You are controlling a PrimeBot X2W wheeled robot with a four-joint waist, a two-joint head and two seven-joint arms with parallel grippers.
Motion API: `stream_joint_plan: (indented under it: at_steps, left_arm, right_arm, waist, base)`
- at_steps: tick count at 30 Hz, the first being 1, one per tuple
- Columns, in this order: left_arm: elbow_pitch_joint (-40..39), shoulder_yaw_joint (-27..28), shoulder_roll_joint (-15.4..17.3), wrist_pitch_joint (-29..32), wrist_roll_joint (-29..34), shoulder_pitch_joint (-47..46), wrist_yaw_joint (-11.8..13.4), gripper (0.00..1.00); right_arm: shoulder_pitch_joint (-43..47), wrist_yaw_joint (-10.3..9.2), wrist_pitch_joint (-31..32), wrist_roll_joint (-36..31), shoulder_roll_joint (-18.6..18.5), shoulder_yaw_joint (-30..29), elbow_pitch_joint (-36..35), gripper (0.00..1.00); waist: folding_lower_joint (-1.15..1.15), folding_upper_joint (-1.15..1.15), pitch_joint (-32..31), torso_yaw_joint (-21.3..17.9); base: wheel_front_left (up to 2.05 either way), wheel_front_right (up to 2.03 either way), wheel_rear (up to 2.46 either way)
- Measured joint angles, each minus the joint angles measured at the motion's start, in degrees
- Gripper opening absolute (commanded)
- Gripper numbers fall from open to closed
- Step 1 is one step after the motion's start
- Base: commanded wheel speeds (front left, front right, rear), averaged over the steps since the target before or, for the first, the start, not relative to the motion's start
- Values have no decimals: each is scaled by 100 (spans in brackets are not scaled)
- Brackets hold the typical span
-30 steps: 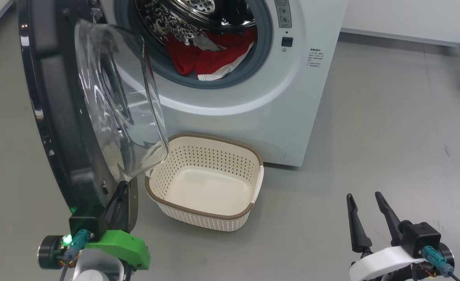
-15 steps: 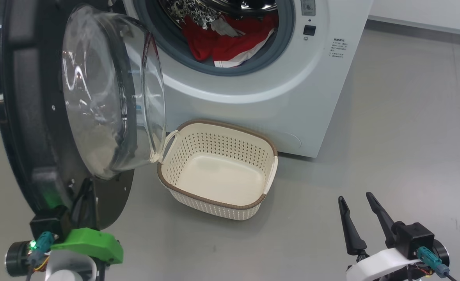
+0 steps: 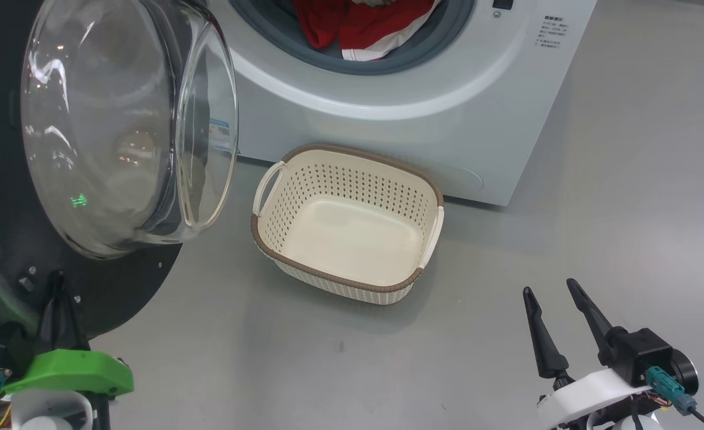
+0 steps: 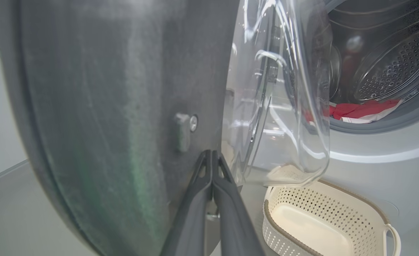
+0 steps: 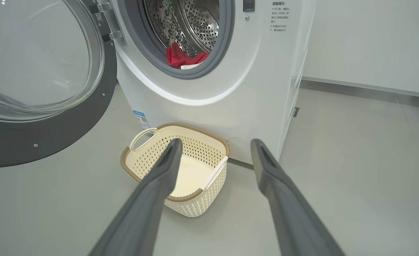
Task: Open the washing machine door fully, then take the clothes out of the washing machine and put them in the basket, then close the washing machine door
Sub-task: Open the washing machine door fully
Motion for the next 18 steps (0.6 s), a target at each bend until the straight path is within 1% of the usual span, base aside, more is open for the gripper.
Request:
stream_joint_plan:
  at_steps: [6,8,11,18]
  left_arm:
    - [20,250,-9,-91,-134,-65,1,0]
    - [20,360,-3,-100,-145,-87,1,0]
    - [40,511,16,-118,-154,-161,1,0]
    - [211,850,225,-149,-326,-424,2,0]
  right_arm:
    - [-16,3,60,-60,-79,32,-70,100]
    - [-49,41,65,-99,-124,29,-109,100]
    - [-121,44,113,-107,-196,2,-181,100]
    - [-175,43,210,-180,-332,-51,-283,100]
  waist:
    - [0,0,214,63]
    - [0,0,302,83]
    - [0,0,435,105]
    - [0,0,717,140]
  base:
    - [0,0,0]
    - [0,0,0]
    - [0,0,0]
    - [0,0,0]
